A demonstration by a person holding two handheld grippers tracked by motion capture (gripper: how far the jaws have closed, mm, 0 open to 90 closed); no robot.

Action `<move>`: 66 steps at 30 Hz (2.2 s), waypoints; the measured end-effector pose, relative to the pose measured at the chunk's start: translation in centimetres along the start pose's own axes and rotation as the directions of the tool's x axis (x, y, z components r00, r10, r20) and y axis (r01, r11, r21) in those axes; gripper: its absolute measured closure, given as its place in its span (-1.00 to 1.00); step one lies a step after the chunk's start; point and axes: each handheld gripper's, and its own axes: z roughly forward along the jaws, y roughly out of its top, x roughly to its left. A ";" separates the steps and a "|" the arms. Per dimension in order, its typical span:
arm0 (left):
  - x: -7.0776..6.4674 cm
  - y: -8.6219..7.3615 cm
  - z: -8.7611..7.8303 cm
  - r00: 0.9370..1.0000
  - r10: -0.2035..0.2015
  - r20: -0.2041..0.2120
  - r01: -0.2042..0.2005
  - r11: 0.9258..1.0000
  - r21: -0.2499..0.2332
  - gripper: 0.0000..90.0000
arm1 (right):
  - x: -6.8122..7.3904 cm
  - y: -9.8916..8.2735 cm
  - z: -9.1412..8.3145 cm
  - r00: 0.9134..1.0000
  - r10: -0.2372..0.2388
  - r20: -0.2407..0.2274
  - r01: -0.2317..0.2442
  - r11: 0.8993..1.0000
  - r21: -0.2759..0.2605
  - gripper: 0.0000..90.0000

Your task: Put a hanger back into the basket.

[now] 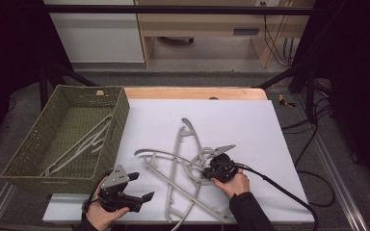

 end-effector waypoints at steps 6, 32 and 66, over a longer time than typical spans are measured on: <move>0.1 0.0 -0.1 1.000 -0.003 -0.003 0.003 1.000 -0.002 -0.69 | 0.2 0.1 -0.1 0.998 0.054 0.015 -0.054 0.999 0.001 0.83; 0.0 -0.1 -0.2 1.000 -0.007 -0.011 0.007 1.000 -0.008 -0.69 | -1.3 0.6 -1.6 0.972 0.191 0.135 -0.166 0.970 -0.179 0.31; -0.2 -0.2 -0.2 1.000 -0.007 -0.018 0.007 1.000 -0.007 -0.69 | 0.4 -6.9 -4.7 0.973 0.229 -0.007 -0.228 0.966 -0.121 0.78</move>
